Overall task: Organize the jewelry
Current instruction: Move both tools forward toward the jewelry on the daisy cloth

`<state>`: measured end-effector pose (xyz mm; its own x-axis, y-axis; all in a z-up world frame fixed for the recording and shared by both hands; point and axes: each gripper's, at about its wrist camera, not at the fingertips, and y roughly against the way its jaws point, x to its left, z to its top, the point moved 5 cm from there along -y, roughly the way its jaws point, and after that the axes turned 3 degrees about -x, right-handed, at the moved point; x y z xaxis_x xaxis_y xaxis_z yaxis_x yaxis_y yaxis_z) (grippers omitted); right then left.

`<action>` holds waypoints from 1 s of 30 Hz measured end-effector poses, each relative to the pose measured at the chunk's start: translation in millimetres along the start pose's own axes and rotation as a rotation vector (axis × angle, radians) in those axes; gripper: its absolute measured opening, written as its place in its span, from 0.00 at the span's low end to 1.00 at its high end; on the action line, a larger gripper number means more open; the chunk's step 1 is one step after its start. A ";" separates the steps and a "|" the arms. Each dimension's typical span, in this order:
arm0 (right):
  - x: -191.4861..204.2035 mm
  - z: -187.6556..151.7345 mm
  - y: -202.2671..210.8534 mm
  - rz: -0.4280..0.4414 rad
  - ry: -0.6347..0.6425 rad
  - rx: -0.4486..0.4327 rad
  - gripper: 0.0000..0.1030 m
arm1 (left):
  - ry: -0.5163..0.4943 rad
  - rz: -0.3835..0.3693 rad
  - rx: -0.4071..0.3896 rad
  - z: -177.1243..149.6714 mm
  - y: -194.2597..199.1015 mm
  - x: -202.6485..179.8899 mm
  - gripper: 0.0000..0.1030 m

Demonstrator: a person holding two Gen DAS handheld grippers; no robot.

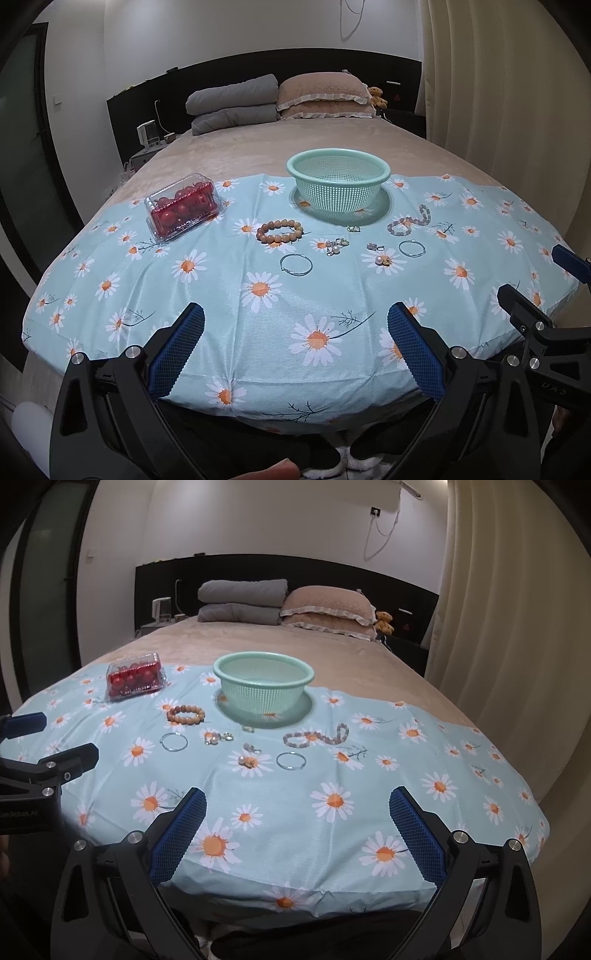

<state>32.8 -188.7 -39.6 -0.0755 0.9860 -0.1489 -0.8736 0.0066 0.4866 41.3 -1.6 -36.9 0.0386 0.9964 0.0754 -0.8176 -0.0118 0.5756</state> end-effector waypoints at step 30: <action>4.6 -5.4 -45.1 0.002 0.018 0.085 0.93 | -0.003 -0.045 0.139 -7.7 -44.2 -1.9 0.95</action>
<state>69.2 -185.3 -67.0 -0.0865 0.9828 -0.1631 -0.8293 0.0197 0.5585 73.0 -2.4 -68.7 0.0752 0.9959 0.0497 -0.7275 0.0207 0.6857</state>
